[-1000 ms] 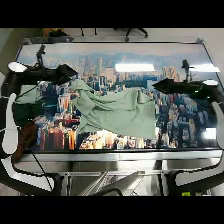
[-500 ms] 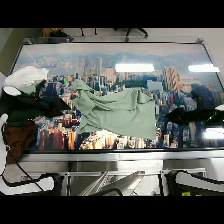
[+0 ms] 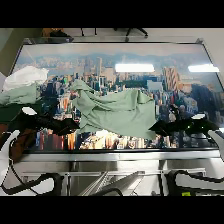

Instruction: Fold the shirts.

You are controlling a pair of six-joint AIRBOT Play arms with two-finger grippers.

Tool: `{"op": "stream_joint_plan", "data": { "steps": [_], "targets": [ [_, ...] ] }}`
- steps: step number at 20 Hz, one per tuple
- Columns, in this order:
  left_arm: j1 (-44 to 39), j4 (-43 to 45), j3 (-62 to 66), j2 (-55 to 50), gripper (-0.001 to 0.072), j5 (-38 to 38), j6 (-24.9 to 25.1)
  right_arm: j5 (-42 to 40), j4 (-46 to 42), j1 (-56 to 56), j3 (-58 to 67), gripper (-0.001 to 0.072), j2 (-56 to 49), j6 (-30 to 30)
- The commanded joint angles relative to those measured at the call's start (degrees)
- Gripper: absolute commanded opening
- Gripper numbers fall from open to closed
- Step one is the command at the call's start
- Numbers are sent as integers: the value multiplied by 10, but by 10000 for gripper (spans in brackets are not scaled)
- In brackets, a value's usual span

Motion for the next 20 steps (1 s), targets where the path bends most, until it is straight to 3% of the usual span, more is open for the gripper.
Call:
{"op": "stream_joint_plan", "data": {
  "steps": [1,3,9,13,16,20],
  "targets": [
    [-2,-6,-8,2,680,2,7,-17,64,41,-4,183,-20,-44],
    [-2,-6,-7,2,680,1,7,15,118,38,15,15,-11,-73],
    [-3,-8,-7,2,680,1,7,39,124,-29,203,14,85,-42],
    [-29,-11,-9,2,680,9,7,48,123,-87,233,14,116,-42],
    [-92,-48,-9,2,680,45,7,58,124,-80,233,13,112,-43],
    [-234,-101,-9,2,680,174,6,58,124,-73,233,14,112,-45]
  ]
}}
